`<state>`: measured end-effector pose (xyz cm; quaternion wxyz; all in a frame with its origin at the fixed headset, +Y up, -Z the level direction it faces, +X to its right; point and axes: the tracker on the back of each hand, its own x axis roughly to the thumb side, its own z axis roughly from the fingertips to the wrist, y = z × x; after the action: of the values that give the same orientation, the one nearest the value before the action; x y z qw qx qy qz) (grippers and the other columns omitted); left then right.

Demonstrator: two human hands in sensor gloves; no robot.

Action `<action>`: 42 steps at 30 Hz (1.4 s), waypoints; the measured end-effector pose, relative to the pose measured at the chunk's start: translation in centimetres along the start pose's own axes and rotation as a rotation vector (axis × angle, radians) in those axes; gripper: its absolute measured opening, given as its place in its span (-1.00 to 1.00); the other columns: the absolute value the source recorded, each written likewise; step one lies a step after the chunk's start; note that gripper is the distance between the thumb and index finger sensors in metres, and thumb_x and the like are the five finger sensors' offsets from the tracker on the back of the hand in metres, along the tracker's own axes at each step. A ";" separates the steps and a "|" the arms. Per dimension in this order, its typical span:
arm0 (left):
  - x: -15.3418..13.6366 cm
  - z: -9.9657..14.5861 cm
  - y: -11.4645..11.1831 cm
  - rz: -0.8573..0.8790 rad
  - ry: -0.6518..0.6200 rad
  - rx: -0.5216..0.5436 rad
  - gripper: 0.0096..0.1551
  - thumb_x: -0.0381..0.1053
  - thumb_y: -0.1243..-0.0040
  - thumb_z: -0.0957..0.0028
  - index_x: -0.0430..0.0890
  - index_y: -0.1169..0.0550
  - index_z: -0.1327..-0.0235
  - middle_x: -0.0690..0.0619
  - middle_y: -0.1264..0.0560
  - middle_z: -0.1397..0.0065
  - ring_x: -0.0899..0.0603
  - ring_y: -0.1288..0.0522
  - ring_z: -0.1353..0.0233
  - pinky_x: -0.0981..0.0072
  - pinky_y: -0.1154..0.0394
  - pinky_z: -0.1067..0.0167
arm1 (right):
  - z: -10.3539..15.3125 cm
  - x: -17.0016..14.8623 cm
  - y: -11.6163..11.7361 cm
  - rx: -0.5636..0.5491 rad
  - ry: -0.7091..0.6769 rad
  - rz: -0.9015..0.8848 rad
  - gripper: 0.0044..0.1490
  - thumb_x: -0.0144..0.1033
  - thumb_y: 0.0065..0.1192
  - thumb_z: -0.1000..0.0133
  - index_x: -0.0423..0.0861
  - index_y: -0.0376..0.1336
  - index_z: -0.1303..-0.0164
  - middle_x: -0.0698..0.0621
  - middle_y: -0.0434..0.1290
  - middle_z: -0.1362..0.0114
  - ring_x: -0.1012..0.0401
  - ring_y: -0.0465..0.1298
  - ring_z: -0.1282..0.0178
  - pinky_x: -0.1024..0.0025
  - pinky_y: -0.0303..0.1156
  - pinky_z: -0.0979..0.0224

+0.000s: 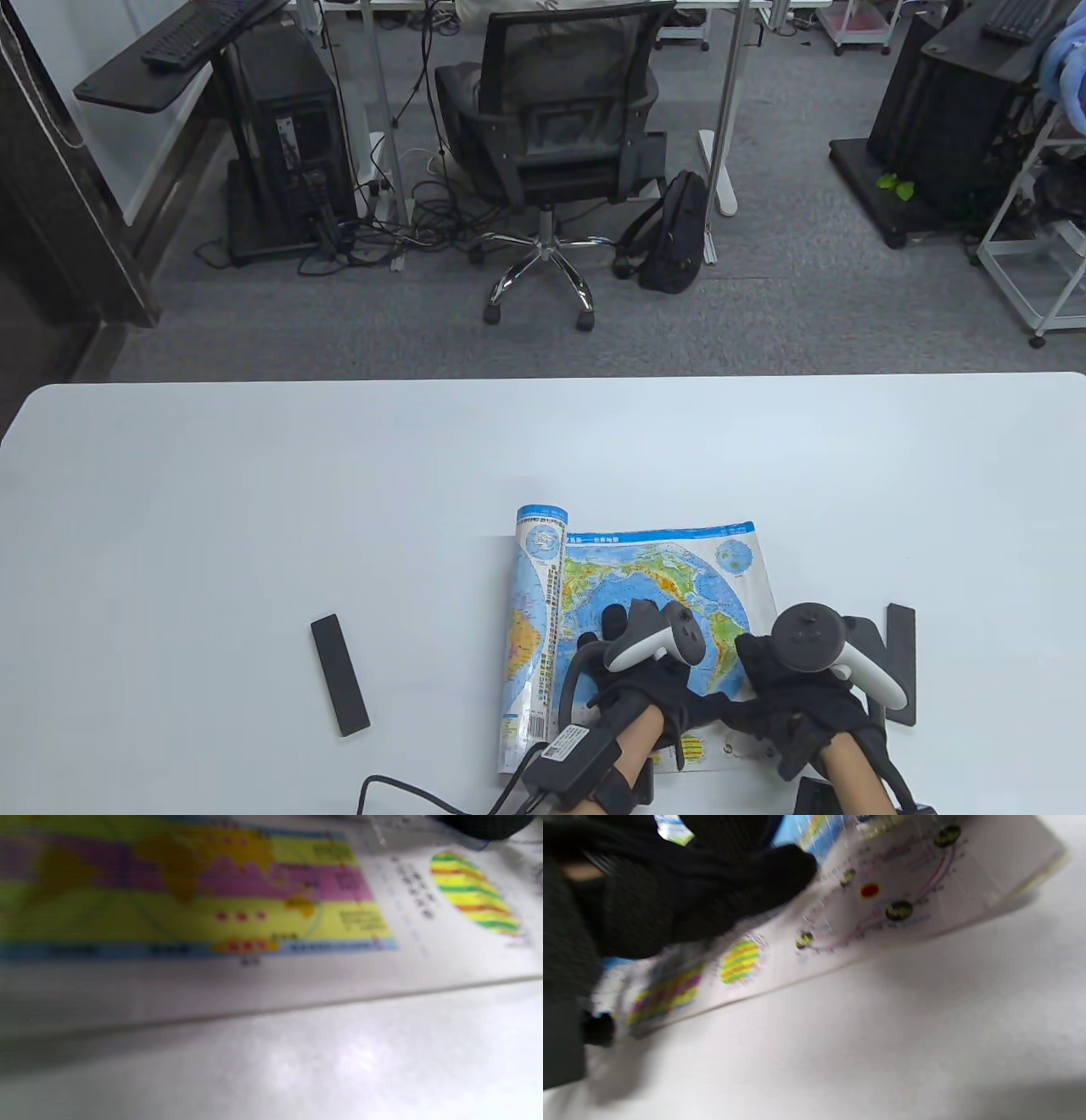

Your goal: Unroll map and secure with paperweights

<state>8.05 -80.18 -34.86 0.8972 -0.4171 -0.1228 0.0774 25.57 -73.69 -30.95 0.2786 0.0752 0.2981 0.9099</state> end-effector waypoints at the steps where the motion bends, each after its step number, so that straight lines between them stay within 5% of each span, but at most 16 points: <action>1: 0.0 0.0 0.0 0.002 0.000 -0.001 0.11 0.70 0.33 0.03 0.32 0.65 -0.20 -0.02 0.83 -0.30 -0.36 0.80 -0.25 -0.47 0.58 -0.05 | 0.4 0.2 -0.4 -0.011 -0.017 -0.008 0.02 -0.29 0.22 -0.20 -0.26 -0.37 -0.50 -0.44 -0.40 -0.55 -0.41 -0.29 -0.45 -0.37 -0.17 -0.36; 9: 0.0 0.0 0.0 -0.003 0.003 0.003 0.11 0.70 0.34 0.04 0.32 0.64 -0.21 -0.02 0.83 -0.31 -0.36 0.79 -0.26 -0.47 0.57 -0.06 | 4.5 -0.3 -4.4 -0.252 -0.080 -0.114 -0.01 -0.24 0.20 -0.22 -0.23 -0.33 -0.53 -0.43 -0.45 -0.55 -0.44 -0.32 -0.46 -0.41 -0.21 -0.36; 14: 0.0 0.0 0.0 -0.005 0.004 0.003 0.11 0.70 0.34 0.04 0.33 0.64 -0.21 -0.02 0.82 -0.31 -0.36 0.79 -0.26 -0.47 0.57 -0.06 | 4.4 -4.2 -5.4 -0.403 0.103 -0.200 0.06 -0.18 0.15 -0.25 -0.17 -0.49 -0.47 -0.39 -0.66 -0.46 -0.39 -0.56 -0.39 -0.42 -0.46 -0.30; 20: 0.0 -0.1 0.0 -0.005 0.004 0.005 0.11 0.70 0.34 0.04 0.32 0.64 -0.21 -0.02 0.82 -0.31 -0.36 0.79 -0.26 -0.47 0.57 -0.06 | 2.3 -9.5 -4.1 -0.395 0.388 -0.222 0.12 -0.14 0.09 -0.28 -0.09 -0.65 -0.34 -0.32 -0.82 -0.35 -0.32 -0.72 -0.32 -0.38 -0.63 -0.24; 34: -0.1 -0.1 -0.1 -0.006 -0.001 0.012 0.12 0.70 0.34 0.04 0.32 0.64 -0.21 -0.02 0.82 -0.32 -0.36 0.79 -0.26 -0.47 0.57 -0.06 | 0.9 -10.4 -2.9 -0.377 0.536 -0.104 -0.13 -0.28 0.05 -0.26 -0.13 -0.35 -0.52 -0.30 -0.57 -0.55 -0.31 -0.51 -0.49 -0.35 -0.55 -0.33; 42: -0.1 -0.1 -0.1 -0.008 -0.002 0.019 0.12 0.71 0.35 0.04 0.32 0.64 -0.22 -0.02 0.82 -0.32 -0.36 0.79 -0.27 -0.47 0.57 -0.06 | 1.0 -8.7 -3.3 -0.531 0.592 0.090 -0.29 -0.42 0.20 -0.19 -0.13 -0.03 -0.49 -0.43 -0.16 -0.62 -0.32 -0.02 -0.52 -0.35 -0.16 -0.45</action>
<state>8.03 -80.35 -34.86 0.9014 -0.4078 -0.1247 0.0755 34.60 -75.81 -31.79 0.1505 -0.2519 0.1165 0.9488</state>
